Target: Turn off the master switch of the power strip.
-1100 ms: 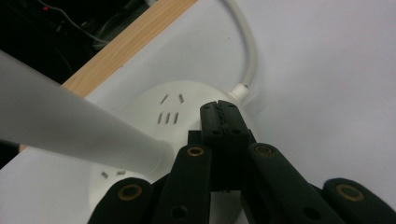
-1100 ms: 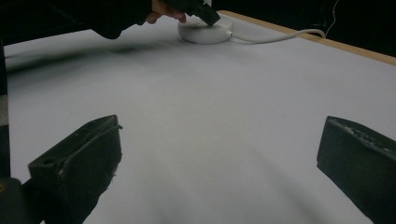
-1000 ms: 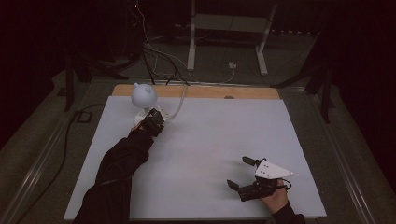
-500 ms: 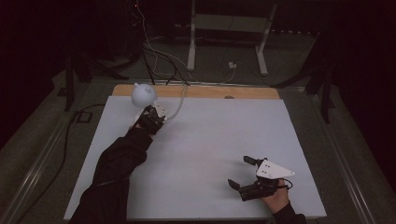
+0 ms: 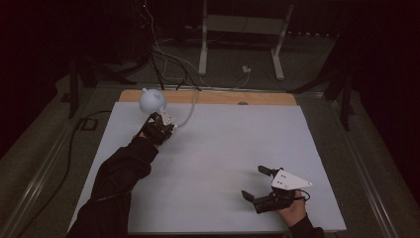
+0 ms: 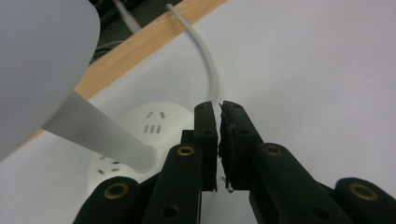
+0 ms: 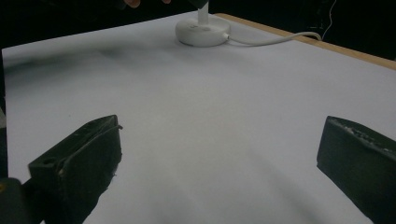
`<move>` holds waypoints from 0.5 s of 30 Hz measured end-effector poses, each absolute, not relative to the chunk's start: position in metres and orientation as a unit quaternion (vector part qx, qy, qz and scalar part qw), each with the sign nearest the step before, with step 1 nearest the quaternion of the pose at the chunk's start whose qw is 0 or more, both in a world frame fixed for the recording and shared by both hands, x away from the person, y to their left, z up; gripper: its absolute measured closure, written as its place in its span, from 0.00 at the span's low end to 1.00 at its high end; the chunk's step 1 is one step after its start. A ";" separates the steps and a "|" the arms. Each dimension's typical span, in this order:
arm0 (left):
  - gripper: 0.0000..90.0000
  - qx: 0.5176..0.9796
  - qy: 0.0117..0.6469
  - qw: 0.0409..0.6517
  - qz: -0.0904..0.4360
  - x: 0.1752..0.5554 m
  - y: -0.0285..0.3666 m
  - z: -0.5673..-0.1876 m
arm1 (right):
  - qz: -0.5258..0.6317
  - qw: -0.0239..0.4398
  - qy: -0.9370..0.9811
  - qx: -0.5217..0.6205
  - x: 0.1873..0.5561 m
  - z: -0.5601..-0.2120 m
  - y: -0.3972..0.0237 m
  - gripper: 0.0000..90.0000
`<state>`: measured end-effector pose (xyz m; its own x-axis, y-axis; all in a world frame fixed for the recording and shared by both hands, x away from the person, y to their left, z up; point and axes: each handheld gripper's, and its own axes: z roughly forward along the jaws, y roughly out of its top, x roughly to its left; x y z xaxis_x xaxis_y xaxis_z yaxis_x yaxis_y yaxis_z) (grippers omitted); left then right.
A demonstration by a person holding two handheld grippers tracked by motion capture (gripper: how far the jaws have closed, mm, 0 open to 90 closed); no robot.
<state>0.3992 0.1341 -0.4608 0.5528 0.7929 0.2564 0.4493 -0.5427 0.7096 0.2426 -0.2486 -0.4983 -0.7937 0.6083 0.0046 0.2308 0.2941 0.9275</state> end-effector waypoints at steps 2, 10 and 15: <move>0.91 0.830 0.376 0.300 0.283 0.398 0.135 -0.460 | 0.531 0.176 0.784 0.268 0.243 -0.498 -0.249 0.00; 0.55 0.833 0.388 0.303 0.252 0.388 0.136 -0.457 | 0.531 0.178 0.783 0.269 0.243 -0.498 -0.249 0.00; 0.29 0.843 0.387 0.305 0.218 0.384 0.137 -0.455 | 0.530 0.178 0.784 0.270 0.243 -0.499 -0.248 0.00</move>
